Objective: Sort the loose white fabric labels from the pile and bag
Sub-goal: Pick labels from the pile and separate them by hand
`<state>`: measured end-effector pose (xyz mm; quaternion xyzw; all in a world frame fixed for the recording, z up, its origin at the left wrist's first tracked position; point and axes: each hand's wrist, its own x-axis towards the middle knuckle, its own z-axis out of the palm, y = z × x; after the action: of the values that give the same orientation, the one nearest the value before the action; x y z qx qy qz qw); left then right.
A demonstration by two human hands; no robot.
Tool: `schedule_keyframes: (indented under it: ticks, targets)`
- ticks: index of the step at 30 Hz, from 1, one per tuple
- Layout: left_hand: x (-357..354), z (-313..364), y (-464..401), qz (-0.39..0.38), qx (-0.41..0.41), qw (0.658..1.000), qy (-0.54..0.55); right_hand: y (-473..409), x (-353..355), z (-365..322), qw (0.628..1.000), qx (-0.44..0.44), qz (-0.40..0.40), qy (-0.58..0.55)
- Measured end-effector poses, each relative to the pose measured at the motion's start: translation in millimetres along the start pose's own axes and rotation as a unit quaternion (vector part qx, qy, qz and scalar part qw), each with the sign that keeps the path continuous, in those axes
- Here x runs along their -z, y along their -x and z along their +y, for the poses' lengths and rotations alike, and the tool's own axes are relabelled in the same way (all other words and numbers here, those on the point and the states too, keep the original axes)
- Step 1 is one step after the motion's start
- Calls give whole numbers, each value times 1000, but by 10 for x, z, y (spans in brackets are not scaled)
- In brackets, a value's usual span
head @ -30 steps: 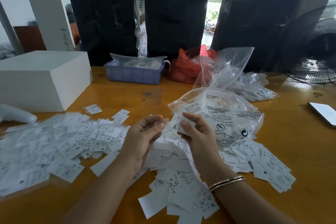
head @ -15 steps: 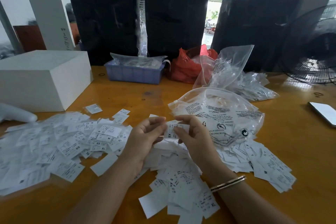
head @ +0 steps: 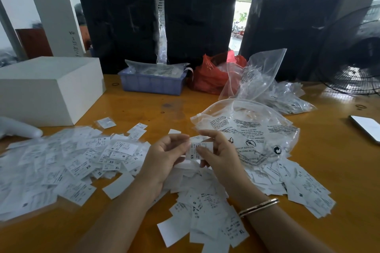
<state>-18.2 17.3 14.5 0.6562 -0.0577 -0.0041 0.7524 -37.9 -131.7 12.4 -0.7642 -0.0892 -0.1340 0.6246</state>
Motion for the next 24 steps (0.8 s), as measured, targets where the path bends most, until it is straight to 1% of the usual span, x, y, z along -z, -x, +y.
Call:
schedule_keyframes:
  ticks: [4,6,8,10,11,13,16,21,24]
  targets:
    - [6,-24,-16,-8,-4,999,-39,-19,2,1,1000,-2,27,7]
    - [6,-28,-15,-7,-12,998,-54,-14,-5,-3,1000,-7,16,0]
    - [16,-18,-24,13,-16,999,-35,-9,-22,-12,998,-19,15,-62]
    - [28,8,-38,32,-17,999,-12,-13,-18,-23,990,-41,42,-128]
    - [31,16,-41,37,-17,999,-6,-13,-10,-27,987,-50,54,-141]
    - [25,23,-31,38,-18,999,-7,-7,-7,-19,989,-57,50,-123]
    - [9,19,11,30,-15,999,-32,26,-53,-27,996,-54,19,-73]
    - [22,45,24,42,-15,996,-81,72,-100,-63,998,-22,-34,-41]
    - [32,73,23,25,-18,997,-70,60,-115,-64,999,-27,9,-37]
